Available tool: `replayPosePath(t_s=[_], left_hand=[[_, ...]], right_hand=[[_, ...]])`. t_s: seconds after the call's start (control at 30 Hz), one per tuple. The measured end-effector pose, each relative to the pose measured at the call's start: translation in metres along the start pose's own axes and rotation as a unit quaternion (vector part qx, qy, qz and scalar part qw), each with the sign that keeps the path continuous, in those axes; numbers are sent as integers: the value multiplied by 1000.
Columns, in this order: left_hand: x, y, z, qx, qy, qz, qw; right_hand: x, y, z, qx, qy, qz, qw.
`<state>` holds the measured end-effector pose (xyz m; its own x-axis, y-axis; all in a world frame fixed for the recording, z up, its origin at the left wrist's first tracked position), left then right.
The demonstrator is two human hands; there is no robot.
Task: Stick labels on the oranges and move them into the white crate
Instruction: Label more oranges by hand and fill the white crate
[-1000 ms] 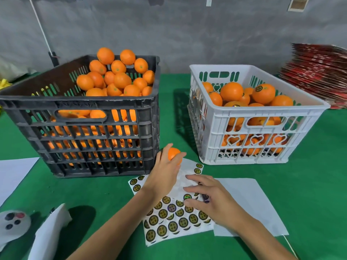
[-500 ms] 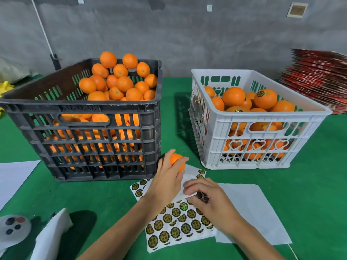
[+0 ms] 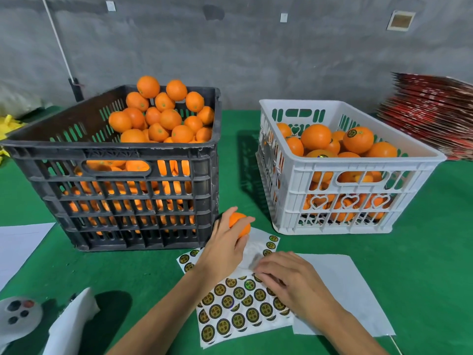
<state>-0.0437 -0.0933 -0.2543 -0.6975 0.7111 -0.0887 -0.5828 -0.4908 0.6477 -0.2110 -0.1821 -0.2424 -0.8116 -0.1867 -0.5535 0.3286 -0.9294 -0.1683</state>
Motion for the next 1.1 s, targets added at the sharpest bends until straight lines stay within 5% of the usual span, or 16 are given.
replayPosePath(t_s=[0.4, 0.63, 0.8, 0.9, 0.97, 1.1], left_hand=[[-4, 2, 2, 24, -23, -5, 999], [3, 0, -5, 3, -10, -46, 999], [2, -2, -7, 12, -7, -50, 999], [3, -3, -7, 15, -4, -55, 998], [4, -3, -6, 19, -1, -57, 998], [4, 0, -1, 80, 18, -40, 996]], right_hand=[[-5, 1, -4, -136, 13, -112, 984], [-7, -8, 2, 23, -49, 21, 998], [-6, -13, 5, -3, -58, 38, 998], [-1, -10, 6, -170, 2, -69, 983], [-2, -5, 8, -278, 99, -158, 942], [-23, 12, 13, -300, 229, -256, 890]])
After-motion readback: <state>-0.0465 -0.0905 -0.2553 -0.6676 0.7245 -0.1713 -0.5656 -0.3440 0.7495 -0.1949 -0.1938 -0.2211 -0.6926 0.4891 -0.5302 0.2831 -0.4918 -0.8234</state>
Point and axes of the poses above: each hand's wrist, its own x-axis away from the middle knuckle, its own z-axis out of the back of the hand, y = z × x, the point moved 4 cm from there along -x, towards the middle knuckle, and after that the axes turned 13 degrees about z, right-handed, at the moved point
